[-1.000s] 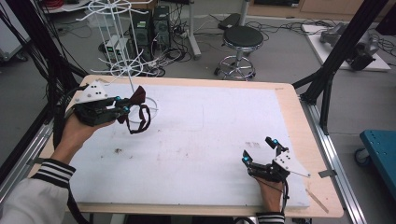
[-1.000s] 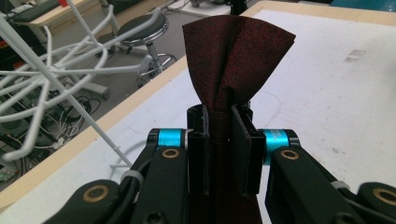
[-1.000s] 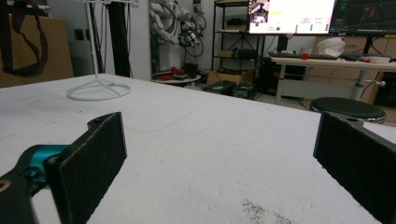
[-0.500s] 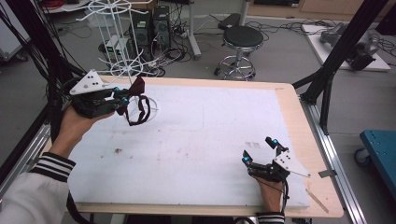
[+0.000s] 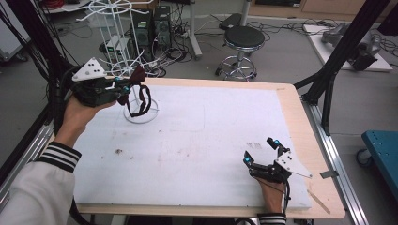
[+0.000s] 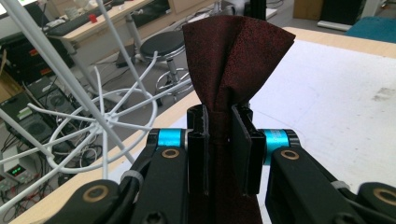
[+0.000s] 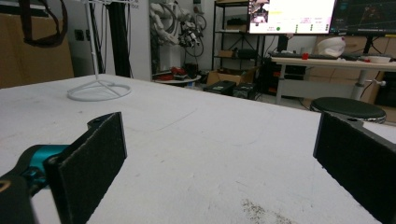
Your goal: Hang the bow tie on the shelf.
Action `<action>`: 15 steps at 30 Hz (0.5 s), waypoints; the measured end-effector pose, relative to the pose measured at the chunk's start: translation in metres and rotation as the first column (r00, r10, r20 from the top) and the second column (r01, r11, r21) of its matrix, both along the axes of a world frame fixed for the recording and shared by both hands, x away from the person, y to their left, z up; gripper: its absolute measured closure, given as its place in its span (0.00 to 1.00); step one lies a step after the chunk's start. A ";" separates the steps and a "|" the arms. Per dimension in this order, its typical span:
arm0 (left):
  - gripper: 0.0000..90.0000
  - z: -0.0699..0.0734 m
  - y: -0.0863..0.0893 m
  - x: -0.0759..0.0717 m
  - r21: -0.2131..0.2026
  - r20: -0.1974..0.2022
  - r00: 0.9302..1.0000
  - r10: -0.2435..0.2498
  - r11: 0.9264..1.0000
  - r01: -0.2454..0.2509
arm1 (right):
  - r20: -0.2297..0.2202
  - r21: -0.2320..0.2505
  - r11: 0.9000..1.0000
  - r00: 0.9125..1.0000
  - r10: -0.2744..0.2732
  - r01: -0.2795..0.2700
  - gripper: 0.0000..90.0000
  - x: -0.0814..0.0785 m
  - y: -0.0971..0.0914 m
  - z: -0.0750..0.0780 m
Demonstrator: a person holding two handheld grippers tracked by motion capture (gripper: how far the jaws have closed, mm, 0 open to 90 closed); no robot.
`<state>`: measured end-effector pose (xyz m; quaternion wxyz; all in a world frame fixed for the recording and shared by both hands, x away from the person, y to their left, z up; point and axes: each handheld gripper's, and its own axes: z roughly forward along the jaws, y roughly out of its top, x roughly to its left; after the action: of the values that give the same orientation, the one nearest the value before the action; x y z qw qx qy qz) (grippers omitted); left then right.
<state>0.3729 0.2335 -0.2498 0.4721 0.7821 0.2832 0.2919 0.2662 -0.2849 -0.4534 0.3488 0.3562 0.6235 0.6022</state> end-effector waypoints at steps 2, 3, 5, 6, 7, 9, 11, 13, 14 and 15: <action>0.86 0.001 0.001 0.003 0.002 -0.003 1.000 0.012 1.000 -0.012 | 0.000 -0.001 1.000 1.000 0.000 0.000 0.02 0.000 0.000 0.000; 0.86 0.001 0.001 0.005 0.000 -0.001 1.000 0.018 1.000 -0.018 | 0.000 0.000 1.000 1.000 0.001 -0.001 0.02 0.000 0.000 0.000; 0.86 0.002 0.001 0.009 -0.004 -0.003 1.000 0.031 1.000 -0.031 | -0.001 0.002 1.000 1.000 0.002 -0.002 0.02 0.000 0.000 0.000; 0.86 0.002 0.001 0.010 -0.005 -0.003 0.999 0.036 0.999 -0.036 | 0.000 0.002 1.000 1.000 0.002 -0.002 0.02 0.000 0.000 0.000; 0.86 0.002 0.000 0.012 0.003 -0.006 0.999 0.043 0.999 -0.043 | -0.001 0.001 1.000 1.000 0.001 -0.001 0.02 0.000 0.000 0.000; 0.86 0.001 -0.001 0.015 -0.005 -0.012 0.998 0.056 0.998 -0.056 | -0.001 0.000 1.000 1.000 0.001 -0.001 0.02 0.000 0.000 0.000; 0.86 -0.001 -0.001 0.018 -0.004 -0.020 0.998 0.065 0.998 -0.065 | 0.000 0.000 1.000 1.000 0.001 -0.001 0.02 0.000 0.000 0.000; 0.86 -0.002 -0.001 0.021 -0.016 -0.028 0.997 0.071 0.997 -0.072 | -0.001 0.001 1.000 1.000 0.001 -0.001 0.02 0.000 0.000 0.000; 0.86 -0.002 -0.001 0.022 -0.013 -0.026 0.997 0.076 0.997 -0.076 | -0.001 0.002 1.000 1.000 0.002 -0.002 0.02 0.000 0.000 0.000; 0.86 -0.003 -0.001 0.023 -0.017 -0.029 0.996 0.080 0.997 -0.081 | -0.001 0.002 1.000 1.000 0.002 -0.002 0.02 0.000 0.000 0.000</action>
<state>0.3959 0.2324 -0.2526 0.4630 0.7698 0.3238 0.2970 0.2662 -0.2849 -0.4534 0.3477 0.3563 0.6233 0.6030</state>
